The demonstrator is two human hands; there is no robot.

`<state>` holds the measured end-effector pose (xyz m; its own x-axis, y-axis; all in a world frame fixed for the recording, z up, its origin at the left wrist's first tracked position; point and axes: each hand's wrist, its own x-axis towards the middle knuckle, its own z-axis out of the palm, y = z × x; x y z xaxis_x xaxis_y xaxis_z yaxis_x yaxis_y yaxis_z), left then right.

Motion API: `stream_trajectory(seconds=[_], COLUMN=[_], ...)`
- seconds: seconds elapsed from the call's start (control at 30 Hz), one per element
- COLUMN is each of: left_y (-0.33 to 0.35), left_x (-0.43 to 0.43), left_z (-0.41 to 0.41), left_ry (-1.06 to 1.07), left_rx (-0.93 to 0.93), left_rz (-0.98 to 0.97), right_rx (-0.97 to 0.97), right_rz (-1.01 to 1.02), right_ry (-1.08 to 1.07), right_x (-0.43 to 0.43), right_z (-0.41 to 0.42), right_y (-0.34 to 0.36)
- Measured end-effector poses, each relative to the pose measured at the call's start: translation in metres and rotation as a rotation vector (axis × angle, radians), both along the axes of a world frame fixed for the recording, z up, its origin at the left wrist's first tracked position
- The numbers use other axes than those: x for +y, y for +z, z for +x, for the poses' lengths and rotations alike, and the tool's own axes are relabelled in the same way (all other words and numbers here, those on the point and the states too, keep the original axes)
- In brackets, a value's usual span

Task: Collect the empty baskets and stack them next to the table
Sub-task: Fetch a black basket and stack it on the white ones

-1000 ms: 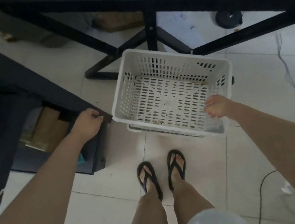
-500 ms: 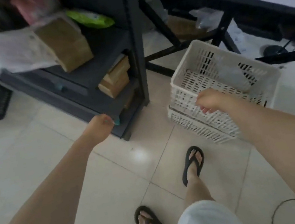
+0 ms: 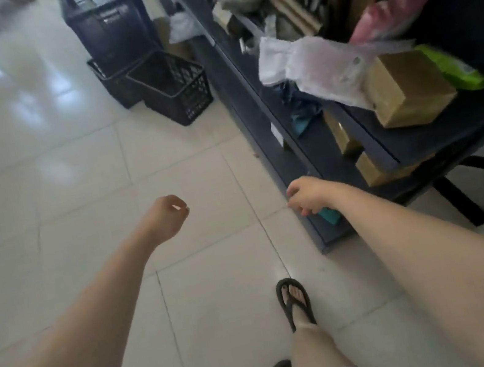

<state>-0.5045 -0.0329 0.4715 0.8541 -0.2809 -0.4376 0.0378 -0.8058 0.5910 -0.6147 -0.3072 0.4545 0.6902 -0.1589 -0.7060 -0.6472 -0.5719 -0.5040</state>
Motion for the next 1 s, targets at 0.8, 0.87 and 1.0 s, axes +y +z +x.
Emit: stream_trajectory(seconds=[0.8,0.87,1.0], left_y=[0.005,0.009,0.022], left_x=[0.115,0.119,0.112], left_z=[0.487,0.545,0.645], left_ry=[0.504,0.474,0.362], left_rx=[-0.042,-0.035,-0.037], left_rz=[-0.106,-0.108,-0.09], right_rx=[0.018,-0.011,-0.017], right_rz=[-0.208,-0.219,-0.197], right_ry=[0.33,0.306,0.288], right_x=[0.012,0.018,0.033], right_z=[0.561,0.611,0.697], right_y=[0.022,0.024,0.03])
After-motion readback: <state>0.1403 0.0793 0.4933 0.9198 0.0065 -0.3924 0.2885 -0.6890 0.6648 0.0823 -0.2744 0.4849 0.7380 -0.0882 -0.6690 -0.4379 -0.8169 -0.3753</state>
